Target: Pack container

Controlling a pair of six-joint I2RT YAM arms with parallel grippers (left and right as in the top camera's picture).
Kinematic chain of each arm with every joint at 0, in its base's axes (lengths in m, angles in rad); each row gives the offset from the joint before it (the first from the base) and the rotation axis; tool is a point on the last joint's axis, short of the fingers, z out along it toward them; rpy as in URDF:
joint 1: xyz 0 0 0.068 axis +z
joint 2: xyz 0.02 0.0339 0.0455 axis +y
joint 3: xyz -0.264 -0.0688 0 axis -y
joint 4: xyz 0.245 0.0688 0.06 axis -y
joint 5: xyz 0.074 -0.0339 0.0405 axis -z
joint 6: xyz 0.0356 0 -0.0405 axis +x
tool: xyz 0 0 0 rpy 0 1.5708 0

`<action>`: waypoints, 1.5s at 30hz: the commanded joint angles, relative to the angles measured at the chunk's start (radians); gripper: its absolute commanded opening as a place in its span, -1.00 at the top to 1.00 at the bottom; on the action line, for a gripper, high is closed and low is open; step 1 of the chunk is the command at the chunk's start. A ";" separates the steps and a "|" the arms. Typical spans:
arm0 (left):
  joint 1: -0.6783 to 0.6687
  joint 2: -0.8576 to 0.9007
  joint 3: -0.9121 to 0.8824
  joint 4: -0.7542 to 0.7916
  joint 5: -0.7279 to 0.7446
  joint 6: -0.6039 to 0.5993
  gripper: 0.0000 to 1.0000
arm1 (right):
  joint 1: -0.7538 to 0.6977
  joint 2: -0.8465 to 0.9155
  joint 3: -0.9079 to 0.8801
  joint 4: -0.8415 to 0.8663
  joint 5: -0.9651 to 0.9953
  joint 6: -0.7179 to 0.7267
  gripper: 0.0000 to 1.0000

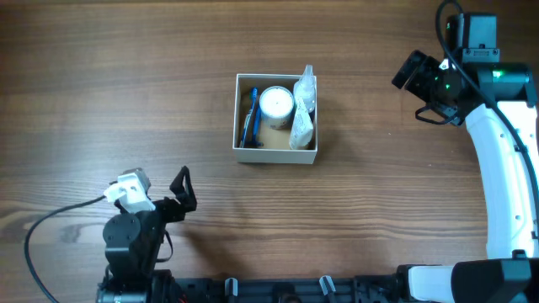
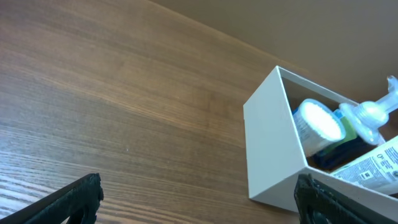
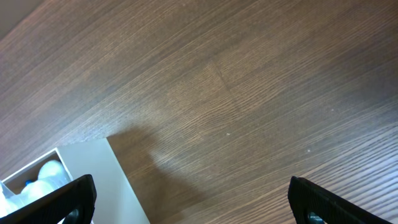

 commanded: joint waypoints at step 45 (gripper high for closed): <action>0.006 -0.135 -0.057 -0.039 0.019 0.006 -0.99 | 0.146 -1.411 -1.204 0.507 0.045 -0.430 -0.99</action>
